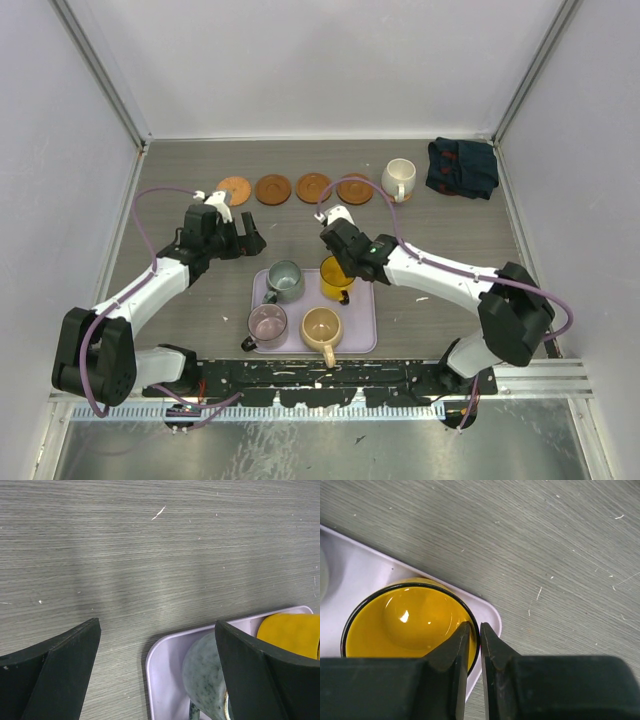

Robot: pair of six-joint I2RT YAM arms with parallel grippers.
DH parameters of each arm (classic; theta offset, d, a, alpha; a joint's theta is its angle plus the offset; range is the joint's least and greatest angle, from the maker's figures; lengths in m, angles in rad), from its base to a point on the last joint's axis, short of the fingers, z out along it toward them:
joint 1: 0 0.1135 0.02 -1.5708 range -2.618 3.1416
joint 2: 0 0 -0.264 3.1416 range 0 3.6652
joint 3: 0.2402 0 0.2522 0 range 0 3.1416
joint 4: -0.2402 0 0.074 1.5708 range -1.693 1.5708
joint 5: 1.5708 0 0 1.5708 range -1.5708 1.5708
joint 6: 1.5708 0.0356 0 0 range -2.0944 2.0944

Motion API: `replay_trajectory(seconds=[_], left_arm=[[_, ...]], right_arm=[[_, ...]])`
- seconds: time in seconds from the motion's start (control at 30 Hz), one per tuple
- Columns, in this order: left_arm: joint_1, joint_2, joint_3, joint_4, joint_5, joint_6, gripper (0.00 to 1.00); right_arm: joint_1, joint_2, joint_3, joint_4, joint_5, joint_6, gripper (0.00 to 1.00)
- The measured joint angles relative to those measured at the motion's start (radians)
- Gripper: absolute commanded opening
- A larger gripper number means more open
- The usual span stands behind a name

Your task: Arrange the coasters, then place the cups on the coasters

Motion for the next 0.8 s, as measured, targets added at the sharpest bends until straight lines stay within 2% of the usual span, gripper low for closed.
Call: replay_trajectory(seconds=[0.07,0.2,0.23,0.57,0.8], left_arm=[[0.0,0.0,-0.001,0.0,-0.002,0.0,0.98],[0.0,0.0,-0.001,0.0,-0.004,0.0,0.98],[0.0,0.0,-0.001,0.0,-0.004,0.0,0.98],[0.0,0.0,-0.008,0.0,-0.004,0.0,0.98],[0.0,0.0,-0.008,0.0,-0.003,0.0,0.98]], right_arm=[[0.0,0.003,0.002,-0.002,0.019,-0.01,0.28],[0.0,-0.008,0.003,-0.011,0.04,-0.001,0.49],[0.0,-0.023,0.003,-0.014,0.043,0.005,0.51],[-0.002,-0.328,0.003,-0.023,-0.004,0.093,0.56],[-0.002,-0.28,-0.009,-0.134,-0.094,0.099,0.61]])
